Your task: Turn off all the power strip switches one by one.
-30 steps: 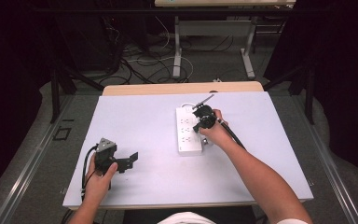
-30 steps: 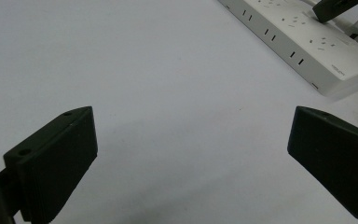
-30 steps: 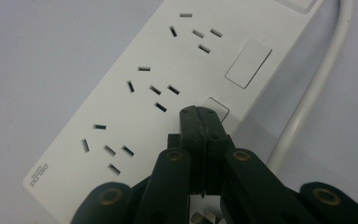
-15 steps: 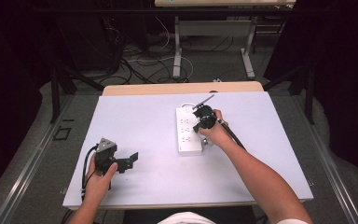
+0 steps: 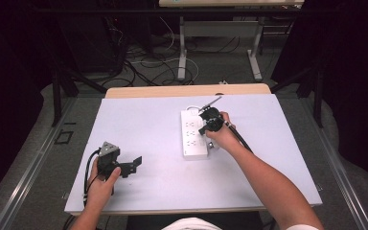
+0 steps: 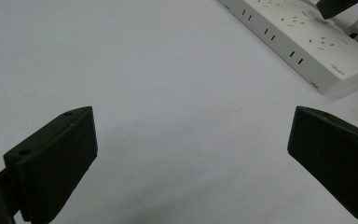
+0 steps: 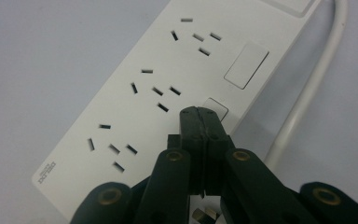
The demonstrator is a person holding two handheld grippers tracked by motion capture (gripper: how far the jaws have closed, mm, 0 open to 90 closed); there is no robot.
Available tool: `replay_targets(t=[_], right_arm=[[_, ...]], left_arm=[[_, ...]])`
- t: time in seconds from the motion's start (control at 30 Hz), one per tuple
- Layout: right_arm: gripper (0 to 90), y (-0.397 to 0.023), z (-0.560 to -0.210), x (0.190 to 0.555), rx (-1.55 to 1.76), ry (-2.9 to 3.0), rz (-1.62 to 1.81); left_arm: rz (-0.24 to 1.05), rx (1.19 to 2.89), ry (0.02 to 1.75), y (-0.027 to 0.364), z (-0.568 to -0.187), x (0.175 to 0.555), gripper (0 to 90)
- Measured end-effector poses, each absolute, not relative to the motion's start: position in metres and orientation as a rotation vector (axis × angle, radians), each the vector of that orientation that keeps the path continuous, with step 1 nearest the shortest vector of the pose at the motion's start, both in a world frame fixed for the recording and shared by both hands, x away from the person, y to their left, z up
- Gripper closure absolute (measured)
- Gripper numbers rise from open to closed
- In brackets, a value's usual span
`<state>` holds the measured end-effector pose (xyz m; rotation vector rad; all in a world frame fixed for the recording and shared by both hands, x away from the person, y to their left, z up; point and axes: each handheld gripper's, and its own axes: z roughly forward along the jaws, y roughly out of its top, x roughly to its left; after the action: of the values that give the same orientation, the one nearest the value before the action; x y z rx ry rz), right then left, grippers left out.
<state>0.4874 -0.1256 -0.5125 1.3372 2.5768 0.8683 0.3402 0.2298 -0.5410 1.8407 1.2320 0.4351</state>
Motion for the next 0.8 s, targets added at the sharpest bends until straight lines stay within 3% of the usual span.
replay_targets(t=[0.8], right_arm=[[90.0,-0.121,-0.5,0.467,1.239,2.633,0.85]], left_arm=[[0.436,1.84,1.23,0.23,-0.541,0.34,1.5]])
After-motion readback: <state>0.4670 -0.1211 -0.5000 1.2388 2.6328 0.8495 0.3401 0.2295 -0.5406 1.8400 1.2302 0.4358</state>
